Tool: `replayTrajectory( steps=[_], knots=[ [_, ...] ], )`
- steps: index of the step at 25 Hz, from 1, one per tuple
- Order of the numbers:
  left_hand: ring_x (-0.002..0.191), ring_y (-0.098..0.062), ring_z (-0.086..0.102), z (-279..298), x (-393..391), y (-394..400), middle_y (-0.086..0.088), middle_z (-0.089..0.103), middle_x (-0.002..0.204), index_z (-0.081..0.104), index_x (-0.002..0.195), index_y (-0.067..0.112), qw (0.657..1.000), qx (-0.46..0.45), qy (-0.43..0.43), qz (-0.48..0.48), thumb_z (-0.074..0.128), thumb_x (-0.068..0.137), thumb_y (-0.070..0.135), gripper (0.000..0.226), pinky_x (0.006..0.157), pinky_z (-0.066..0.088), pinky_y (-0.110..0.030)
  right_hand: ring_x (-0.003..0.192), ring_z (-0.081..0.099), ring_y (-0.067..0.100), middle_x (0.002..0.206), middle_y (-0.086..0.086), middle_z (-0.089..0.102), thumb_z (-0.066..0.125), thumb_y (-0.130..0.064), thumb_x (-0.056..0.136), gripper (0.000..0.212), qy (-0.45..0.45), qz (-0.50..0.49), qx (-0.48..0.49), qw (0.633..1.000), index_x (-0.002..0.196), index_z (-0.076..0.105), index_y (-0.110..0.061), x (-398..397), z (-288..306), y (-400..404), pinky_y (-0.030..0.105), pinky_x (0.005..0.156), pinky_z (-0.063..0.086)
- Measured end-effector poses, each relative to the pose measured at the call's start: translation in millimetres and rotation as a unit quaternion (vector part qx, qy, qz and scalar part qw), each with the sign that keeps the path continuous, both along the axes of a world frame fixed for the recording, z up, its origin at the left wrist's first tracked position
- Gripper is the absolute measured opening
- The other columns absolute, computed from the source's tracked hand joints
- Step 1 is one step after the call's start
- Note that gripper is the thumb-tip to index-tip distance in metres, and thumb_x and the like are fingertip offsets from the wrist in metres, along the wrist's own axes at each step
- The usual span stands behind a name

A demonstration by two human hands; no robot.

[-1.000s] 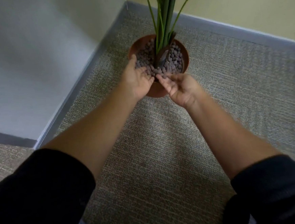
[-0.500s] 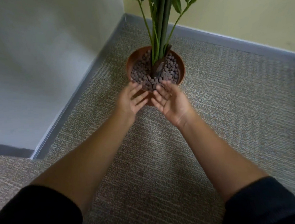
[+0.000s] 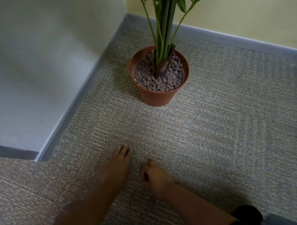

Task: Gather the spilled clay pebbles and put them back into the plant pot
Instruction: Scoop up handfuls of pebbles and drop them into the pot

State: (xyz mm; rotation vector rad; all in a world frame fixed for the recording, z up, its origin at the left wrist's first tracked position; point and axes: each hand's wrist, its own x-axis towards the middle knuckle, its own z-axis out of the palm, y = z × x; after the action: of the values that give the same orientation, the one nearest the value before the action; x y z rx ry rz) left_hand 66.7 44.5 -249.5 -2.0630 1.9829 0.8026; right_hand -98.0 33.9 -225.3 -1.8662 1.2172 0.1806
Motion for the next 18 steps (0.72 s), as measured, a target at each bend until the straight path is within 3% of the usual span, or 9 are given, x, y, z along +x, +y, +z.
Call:
replayTrajectory(
  steps=[4,6,9,11,13,15,18],
  knots=[
    [0.148,-0.019,-0.008,8,-17,14,-0.002,-0.007,0.16,0.005,0.15,0.013,0.999,0.006,-0.018,-0.039,0.029,0.096,0.002,0.06,0.12,0.02,-0.032,0.105,0.058,0.031,0.119,0.015,0.053,0.055,-0.01,0.084,0.021,0.014,0.058,-0.013,0.998,0.103,0.063,-0.008,-2,-2,-2,0.03,0.089,0.045],
    [0.147,-0.022,0.011,13,-18,16,-0.008,0.013,0.159,0.022,0.147,0.01,1.0,-0.021,0.015,-0.005,0.034,0.094,0.002,0.055,0.118,0.026,-0.032,0.101,0.059,0.027,0.113,0.016,0.059,0.057,-0.006,0.08,0.02,-0.022,0.043,-0.001,0.999,0.098,0.067,-0.005,-4,-5,-6,0.028,0.087,0.044],
    [0.123,-0.03,0.049,20,-14,16,-0.017,0.05,0.132,0.052,0.126,0.005,0.995,-0.085,0.032,0.037,0.049,0.087,0.004,0.04,0.099,0.045,-0.035,0.081,0.056,0.017,0.087,0.008,0.061,0.061,-0.001,0.075,0.017,-0.07,-0.04,0.029,0.996,0.09,0.07,-0.002,-7,-7,-7,0.02,0.071,0.041],
    [0.11,-0.033,0.056,19,-9,11,-0.018,0.056,0.119,0.057,0.117,0.005,0.994,-0.091,0.017,0.05,0.052,0.084,0.005,0.033,0.09,0.049,-0.037,0.075,0.053,0.012,0.079,0.008,0.062,0.063,-0.001,0.075,0.014,-0.077,-0.096,0.036,0.992,0.087,0.07,-0.002,-10,-10,-10,0.013,0.063,0.037],
    [0.111,-0.03,0.054,18,-5,2,-0.014,0.052,0.121,0.053,0.117,0.009,0.998,-0.049,-0.007,0.051,0.044,0.089,0.01,0.03,0.093,0.046,-0.037,0.07,0.054,0.01,0.08,0.01,0.067,0.064,-0.002,0.076,0.013,-0.075,-0.159,0.044,0.983,0.088,0.07,-0.003,-13,-11,-17,0.011,0.061,0.038],
    [0.113,-0.028,0.053,16,-3,-6,-0.012,0.05,0.124,0.051,0.118,0.01,0.999,-0.015,-0.025,0.037,0.039,0.09,0.012,0.03,0.095,0.044,-0.036,0.057,0.055,0.003,0.07,0.001,0.064,0.063,-0.002,0.08,0.012,-0.083,-0.254,0.079,0.96,0.089,0.07,-0.005,-14,-8,-26,0.005,0.057,0.039],
    [0.117,-0.027,0.051,16,-5,-8,-0.011,0.048,0.127,0.047,0.123,0.012,0.998,-0.002,-0.032,0.046,0.039,0.091,0.012,0.033,0.096,0.045,-0.038,0.058,0.056,0.01,0.065,0.003,0.062,0.057,-0.005,0.089,0.014,-0.156,-0.411,0.161,0.884,0.08,0.067,-0.01,-9,8,-50,0.019,0.062,0.047]
  ],
)
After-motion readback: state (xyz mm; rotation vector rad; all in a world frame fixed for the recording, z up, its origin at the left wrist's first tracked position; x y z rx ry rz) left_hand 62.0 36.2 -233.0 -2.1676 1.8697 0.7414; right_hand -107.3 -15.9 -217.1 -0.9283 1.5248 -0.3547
